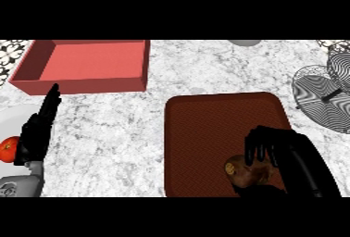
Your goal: Pick the sweet potato from the tray and place it in the tiered basket
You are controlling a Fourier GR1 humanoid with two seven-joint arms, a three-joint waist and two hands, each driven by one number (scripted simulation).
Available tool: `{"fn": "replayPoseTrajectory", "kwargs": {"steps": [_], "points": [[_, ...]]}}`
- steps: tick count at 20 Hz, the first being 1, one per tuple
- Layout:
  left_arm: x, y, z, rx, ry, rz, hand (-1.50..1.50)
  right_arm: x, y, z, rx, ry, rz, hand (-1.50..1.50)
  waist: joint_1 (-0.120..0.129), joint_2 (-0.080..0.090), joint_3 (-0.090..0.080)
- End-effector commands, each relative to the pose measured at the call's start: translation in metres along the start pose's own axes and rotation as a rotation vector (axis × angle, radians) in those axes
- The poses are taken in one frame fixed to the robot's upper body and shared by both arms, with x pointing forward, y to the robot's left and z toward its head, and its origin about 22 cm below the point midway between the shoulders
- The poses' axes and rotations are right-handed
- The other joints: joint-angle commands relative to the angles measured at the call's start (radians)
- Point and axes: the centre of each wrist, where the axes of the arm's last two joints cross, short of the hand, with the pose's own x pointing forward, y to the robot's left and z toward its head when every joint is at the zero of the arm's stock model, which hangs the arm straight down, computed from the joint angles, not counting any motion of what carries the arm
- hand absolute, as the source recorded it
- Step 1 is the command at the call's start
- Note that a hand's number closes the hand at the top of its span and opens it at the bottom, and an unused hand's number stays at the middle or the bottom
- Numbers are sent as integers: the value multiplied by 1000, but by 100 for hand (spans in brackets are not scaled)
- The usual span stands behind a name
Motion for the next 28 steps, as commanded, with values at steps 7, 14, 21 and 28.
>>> {"fn": "replayPoseTrajectory", "kwargs": {"steps": [7,14,21,28], "points": [[11,12,-14,-21,-10,-1,0,-4,-125,43,-276,-54,176,150,22,10,-1],[18,7,0,-52,-28,19,0,-20,-184,4,-231,-22,40,150,50,12,-2],[24,-4,-12,-53,-35,9,0,-60,-203,-44,-220,-8,218,150,64,19,-1],[12,-4,-14,-55,-40,11,0,-94,-215,-50,-321,69,540,150,65,23,-1]]}}
